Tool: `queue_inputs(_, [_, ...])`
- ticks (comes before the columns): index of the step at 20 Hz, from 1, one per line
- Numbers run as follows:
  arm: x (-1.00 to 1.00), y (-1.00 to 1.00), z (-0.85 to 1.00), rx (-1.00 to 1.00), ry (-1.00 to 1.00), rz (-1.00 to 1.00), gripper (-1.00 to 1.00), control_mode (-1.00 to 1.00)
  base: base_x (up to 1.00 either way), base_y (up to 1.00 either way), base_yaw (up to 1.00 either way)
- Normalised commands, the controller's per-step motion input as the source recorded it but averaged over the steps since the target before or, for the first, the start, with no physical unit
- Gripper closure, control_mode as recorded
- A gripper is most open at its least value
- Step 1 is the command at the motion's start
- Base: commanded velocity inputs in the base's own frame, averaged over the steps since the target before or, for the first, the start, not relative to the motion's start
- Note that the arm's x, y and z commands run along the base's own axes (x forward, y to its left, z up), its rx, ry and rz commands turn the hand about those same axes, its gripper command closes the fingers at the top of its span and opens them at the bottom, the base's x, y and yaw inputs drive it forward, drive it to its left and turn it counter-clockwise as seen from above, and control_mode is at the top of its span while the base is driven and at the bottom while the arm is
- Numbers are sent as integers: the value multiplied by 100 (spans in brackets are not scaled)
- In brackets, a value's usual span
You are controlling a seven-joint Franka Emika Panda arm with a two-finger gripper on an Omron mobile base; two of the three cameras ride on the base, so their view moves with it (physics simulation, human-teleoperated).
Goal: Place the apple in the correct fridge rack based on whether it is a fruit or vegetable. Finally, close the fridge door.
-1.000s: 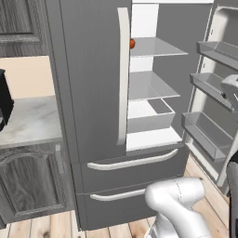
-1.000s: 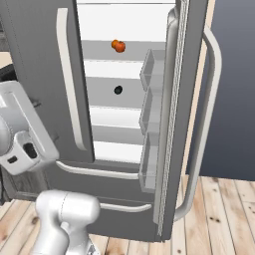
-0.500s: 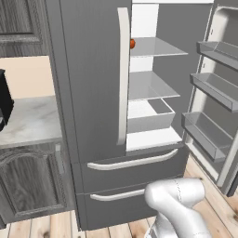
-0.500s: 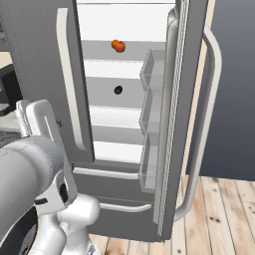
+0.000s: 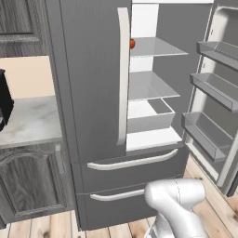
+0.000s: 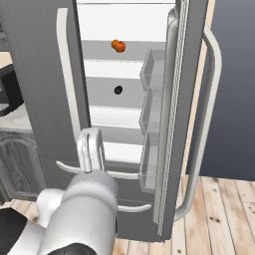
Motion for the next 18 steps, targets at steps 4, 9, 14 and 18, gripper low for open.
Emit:
queue_inputs(4, [23, -95, -4, 23, 0, 0, -100, -100, 0, 0, 0])
queue_inputs(9, [19, -93, -4, 20, 0, 0, -100, -100, 0, 0, 0])
queue_inputs(14, [36, -82, -10, 18, 0, 0, -100, -100, 0, 0, 0])
queue_inputs(18, [56, -70, -17, 16, 0, 0, -100, -100, 0, 0, 0])
